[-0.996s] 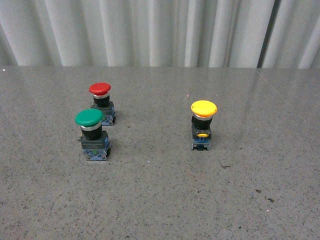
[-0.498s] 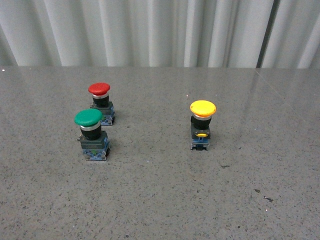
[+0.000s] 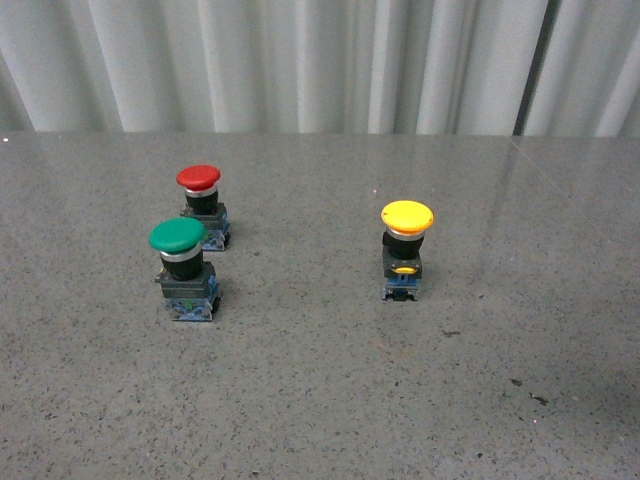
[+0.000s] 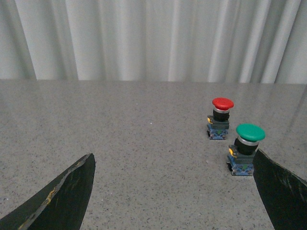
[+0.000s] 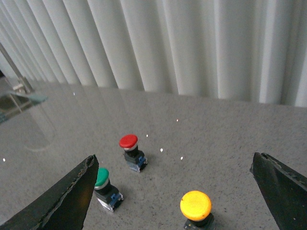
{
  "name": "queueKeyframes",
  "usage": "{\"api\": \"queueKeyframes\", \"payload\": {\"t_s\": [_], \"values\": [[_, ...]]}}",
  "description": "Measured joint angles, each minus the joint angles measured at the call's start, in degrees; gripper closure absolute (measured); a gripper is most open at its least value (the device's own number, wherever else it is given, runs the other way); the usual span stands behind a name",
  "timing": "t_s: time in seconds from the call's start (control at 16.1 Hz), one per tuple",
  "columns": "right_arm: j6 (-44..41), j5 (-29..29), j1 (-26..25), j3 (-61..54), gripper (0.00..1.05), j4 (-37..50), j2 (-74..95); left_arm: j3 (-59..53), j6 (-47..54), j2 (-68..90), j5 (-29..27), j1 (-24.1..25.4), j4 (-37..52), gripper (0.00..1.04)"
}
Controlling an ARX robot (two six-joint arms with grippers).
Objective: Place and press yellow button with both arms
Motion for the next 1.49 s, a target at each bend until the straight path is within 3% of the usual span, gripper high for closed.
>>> {"api": "queueKeyframes", "payload": {"t_s": [0.19, 0.25, 0.44, 0.68, 1.49], "values": [[-5.97, 3.28, 5.9, 12.28, 0.07, -7.69, 17.44, 0.0, 0.0, 0.0, 0.02, 0.0, 0.0, 0.07], [-7.19, 4.5, 6.19, 14.75, 0.16, -9.03, 23.34, 0.0, 0.0, 0.0, 0.02, 0.0, 0.0, 0.07], [-10.36, 5.31, 7.37, 16.94, 0.82, -11.3, 27.91, 0.0, 0.0, 0.0, 0.02, 0.0, 0.0, 0.07], [-10.6, 5.25, 7.67, 16.94, 1.01, -11.21, 28.57, 0.0, 0.0, 0.0, 0.02, 0.0, 0.0, 0.07], [-10.82, 5.2, 6.82, 16.9, 1.03, -11.3, 32.46, 0.0, 0.0, 0.0, 0.02, 0.0, 0.0, 0.07]]}}
